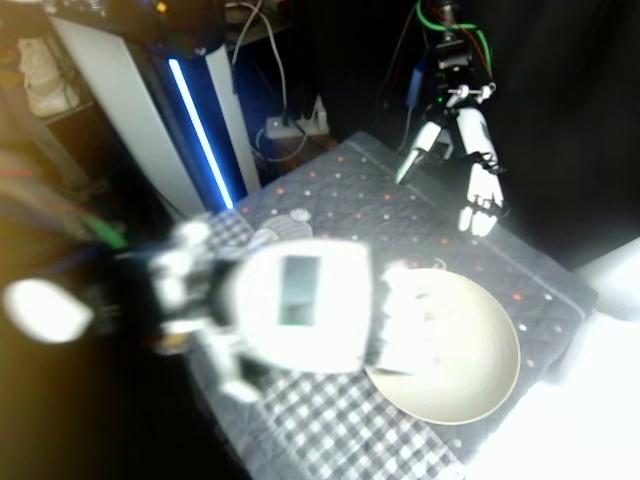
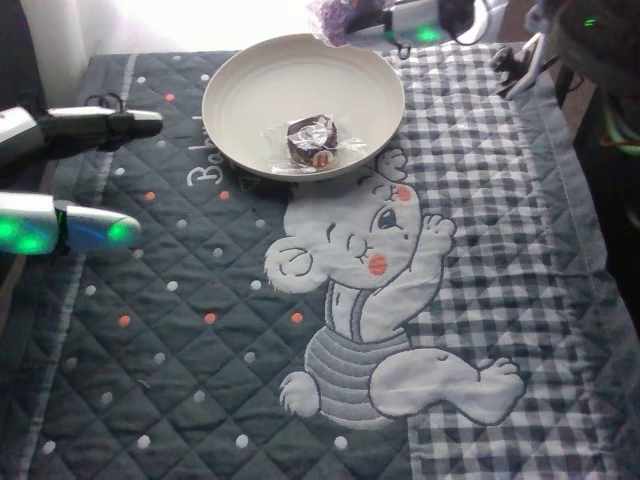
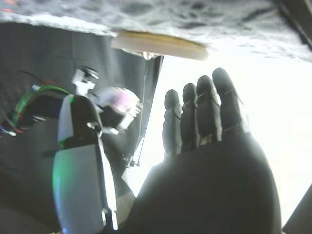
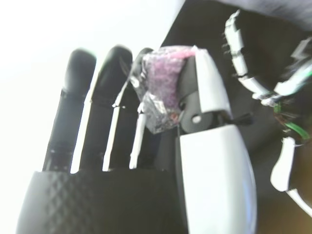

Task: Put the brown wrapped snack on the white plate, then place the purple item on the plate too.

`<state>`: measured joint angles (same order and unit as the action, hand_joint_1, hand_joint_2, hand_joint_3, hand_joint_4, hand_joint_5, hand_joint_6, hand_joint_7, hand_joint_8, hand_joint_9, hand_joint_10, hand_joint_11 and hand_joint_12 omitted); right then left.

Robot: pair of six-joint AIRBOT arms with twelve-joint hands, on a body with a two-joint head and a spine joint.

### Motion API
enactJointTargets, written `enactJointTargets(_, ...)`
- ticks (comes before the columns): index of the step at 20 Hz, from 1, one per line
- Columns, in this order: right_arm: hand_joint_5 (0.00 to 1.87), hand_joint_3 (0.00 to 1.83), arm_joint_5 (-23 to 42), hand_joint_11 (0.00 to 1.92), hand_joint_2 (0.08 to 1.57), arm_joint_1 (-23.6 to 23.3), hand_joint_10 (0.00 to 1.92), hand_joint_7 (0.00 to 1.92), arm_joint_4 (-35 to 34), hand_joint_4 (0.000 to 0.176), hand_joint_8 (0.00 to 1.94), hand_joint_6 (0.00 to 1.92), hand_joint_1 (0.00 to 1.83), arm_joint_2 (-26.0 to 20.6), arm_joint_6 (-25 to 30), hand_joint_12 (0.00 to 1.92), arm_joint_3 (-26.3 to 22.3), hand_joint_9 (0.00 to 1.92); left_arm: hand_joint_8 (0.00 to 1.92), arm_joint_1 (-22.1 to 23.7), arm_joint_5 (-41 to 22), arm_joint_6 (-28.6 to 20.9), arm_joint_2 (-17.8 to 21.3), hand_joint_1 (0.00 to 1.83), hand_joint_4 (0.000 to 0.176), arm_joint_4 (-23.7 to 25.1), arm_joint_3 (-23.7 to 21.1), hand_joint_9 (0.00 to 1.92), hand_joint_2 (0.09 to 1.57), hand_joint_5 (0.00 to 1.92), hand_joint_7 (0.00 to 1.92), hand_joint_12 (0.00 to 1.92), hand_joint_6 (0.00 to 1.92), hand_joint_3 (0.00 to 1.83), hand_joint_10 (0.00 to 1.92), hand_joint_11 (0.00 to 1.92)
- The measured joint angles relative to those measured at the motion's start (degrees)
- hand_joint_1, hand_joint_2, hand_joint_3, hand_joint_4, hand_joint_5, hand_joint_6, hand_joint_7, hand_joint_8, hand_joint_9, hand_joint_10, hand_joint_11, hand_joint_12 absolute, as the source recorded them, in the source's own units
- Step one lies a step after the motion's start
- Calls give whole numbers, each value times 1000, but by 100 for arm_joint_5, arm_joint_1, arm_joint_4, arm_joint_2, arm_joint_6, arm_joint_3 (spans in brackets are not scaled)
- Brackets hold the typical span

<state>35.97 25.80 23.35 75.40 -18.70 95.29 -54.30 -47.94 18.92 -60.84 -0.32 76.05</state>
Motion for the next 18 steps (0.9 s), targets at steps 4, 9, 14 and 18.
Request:
enactJointTargets(4, 600, 0, -745, 96, 936, 24, 396, 708, 181, 34, 245, 238, 922, 446, 0, 1396, 295, 610, 1, 81, -15, -68, -81, 840, 44, 74, 59, 272, 904, 416, 301, 633, 5, 0, 1, 2)
enactJointTargets(9, 0, 0, -844, 0, 769, 17, 272, 186, 177, 158, 7, 0, 594, 468, 0, 1110, 343, 130, 3, 81, -7, -81, -81, 839, 44, 76, 55, 263, 904, 412, 289, 627, 1, 0, 7, 27)
enactJointTargets(14, 0, 2, -796, 0, 792, 20, 1, 0, 52, 168, 0, 0, 654, 192, -13, 533, -278, 5, 0, 0, -382, -166, 39, 859, 30, 120, -234, 185, 903, 391, 248, 434, 1, 1, 8, 0)
enactJointTargets(18, 0, 2, 1032, 0, 855, 916, 9, 27, -1325, 176, 2, 0, 676, -752, -20, 166, -1132, 11, 7, -310, -1025, -166, 380, 853, 62, -216, -468, 224, 923, 400, 298, 441, 1, 2, 12, 0)
